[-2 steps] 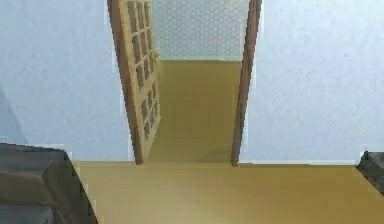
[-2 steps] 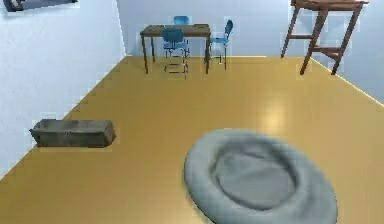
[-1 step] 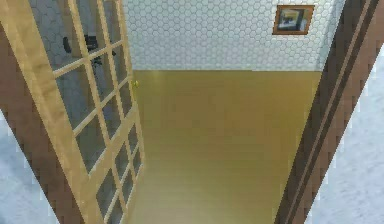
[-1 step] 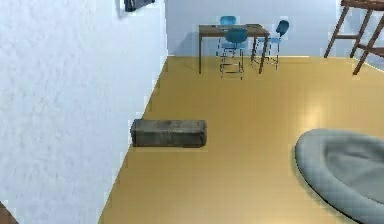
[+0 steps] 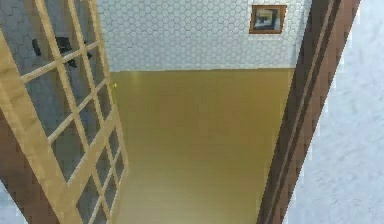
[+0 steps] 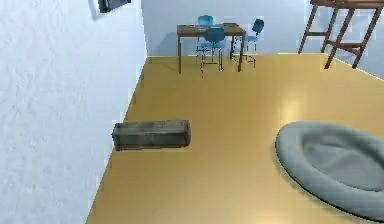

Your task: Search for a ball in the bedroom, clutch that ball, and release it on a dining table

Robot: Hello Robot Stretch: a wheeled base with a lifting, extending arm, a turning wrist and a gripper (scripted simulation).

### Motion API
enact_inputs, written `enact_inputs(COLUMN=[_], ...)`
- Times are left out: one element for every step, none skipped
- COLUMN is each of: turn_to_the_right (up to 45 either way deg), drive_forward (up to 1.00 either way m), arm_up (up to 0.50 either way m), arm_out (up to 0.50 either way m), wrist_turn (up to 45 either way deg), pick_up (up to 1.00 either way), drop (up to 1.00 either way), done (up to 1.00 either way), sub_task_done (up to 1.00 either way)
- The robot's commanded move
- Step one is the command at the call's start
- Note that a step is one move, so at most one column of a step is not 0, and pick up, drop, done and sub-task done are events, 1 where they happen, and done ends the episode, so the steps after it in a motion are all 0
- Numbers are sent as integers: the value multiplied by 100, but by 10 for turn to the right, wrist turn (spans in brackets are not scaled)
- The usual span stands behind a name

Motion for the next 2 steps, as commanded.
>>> enact_inputs(turn_to_the_right=[0,330], drive_forward=[80,0], arm_up=[0,0], arm_out=[0,0], wrist_turn=[0,0], pick_up=[0,0], drop=[0,0], done=[0,0], sub_task_done=[0,0])
